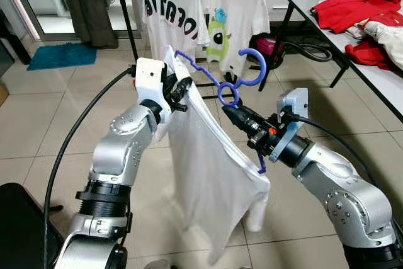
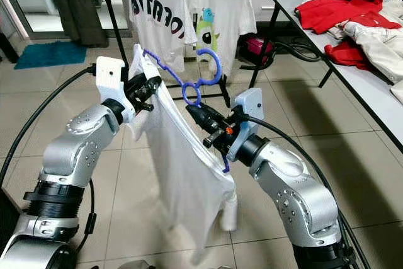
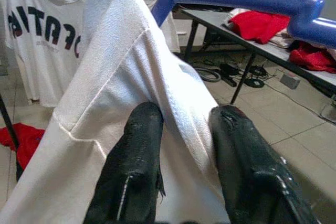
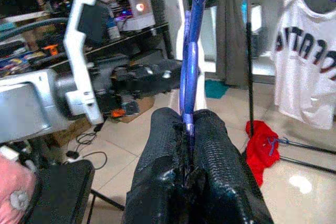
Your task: Hang hanger
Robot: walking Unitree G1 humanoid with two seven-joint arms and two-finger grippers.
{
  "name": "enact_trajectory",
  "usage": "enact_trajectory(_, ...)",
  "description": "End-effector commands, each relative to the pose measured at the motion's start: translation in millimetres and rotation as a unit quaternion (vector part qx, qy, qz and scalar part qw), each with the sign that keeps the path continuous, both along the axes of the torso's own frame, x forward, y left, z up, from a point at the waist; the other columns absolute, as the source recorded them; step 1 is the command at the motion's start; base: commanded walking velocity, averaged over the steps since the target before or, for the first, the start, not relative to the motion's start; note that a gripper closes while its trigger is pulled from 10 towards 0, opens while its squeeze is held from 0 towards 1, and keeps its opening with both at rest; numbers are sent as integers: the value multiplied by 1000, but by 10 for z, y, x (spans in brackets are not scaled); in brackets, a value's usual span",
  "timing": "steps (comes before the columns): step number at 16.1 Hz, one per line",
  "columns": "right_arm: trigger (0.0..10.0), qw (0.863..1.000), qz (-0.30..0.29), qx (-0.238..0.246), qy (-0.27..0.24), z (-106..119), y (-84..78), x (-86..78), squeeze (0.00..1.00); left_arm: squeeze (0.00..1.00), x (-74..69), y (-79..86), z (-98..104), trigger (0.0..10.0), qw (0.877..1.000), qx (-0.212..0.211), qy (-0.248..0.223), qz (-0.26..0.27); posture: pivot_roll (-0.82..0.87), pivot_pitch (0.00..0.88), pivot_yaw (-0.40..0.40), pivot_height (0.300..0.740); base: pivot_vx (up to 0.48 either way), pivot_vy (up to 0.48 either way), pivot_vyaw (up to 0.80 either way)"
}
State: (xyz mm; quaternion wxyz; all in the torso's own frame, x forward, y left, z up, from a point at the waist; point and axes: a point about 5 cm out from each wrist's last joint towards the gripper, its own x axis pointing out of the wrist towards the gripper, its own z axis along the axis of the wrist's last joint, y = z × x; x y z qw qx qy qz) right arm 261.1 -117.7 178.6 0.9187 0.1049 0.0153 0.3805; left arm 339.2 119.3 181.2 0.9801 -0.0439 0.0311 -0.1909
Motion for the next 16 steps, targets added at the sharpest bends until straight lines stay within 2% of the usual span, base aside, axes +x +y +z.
enact_trajectory(1, 10000, 1000, -14, 10, -10, 69, -60, 22, 0, 0, -12, 12, -19, 745, 1000, 17, 3, 15, -101, 30, -4, 740, 0, 0, 0)
enact_trajectory(2, 10000, 1000, -18, 11, -8, 66, -69, 29, 0, 0, -15, 10, -30, 2157, 1000, 18, 4, 21, -101, 30, -4, 740, 0, 0, 0)
enact_trajectory(3, 10000, 1000, -20, 13, -6, 65, -74, 34, 0, 0, -16, 8, -37, 2157, 999, 19, 5, 25, -101, 30, -4, 740, 0, 0, 0)
enact_trajectory(4, 10000, 1000, -19, 17, -3, 68, -74, 37, 0, 0, -10, 0, -44, 2784, 999, 39, -2, 35, -101, 30, -4, 740, 0, 0, 0)
enact_trajectory(5, 10000, 1000, -17, 19, -2, 69, -71, 37, 0, 0, -7, -2, -49, 1922, 998, 52, -8, 38, -101, 30, -4, 740, 0, 0, 0)
enact_trajectory(6, 10000, 1000, -15, 19, -2, 68, -67, 35, 0, 0, -7, -4, -52, 627, 997, 63, -10, 37, -101, 30, -4, 740, 0, 0, 0)
enact_trajectory(7, 10000, 1000, -13, 17, 0, 64, -66, 32, 0, 0, -8, -6, -51, 0, 997, 71, -13, 33, -101, 30, -4, 740, 0, 0, 0)
enact_trajectory(11, 10000, 999, -47, -17, 22, -16, -122, 80, 0, 0, -18, -29, -52, 0, 997, 72, -14, 28, -101, 36, -7, 740, 0, 0, 0)
enact_trajectory(13, 10000, 998, -61, -18, 23, -13, -149, 108, 0, 0, -28, -47, -77, 0, 997, 68, -11, 23, -101, 36, -7, 740, 0, 0, 0)
enact_trajectory(15, 10000, 998, -63, -13, 16, 28, -153, 115, 0, 0, -35, -53, -122, 4118, 998, 63, -3, 19, -101, 36, -7, 740, 0, 0, 0)
enact_trajectory(16, 10000, 998, -62, -7, 9, 64, -148, 114, 0, 0, -40, -60, -151, 10000, 998, 58, 4, 16, -101, 36, -7, 740, 0, 0, 0)
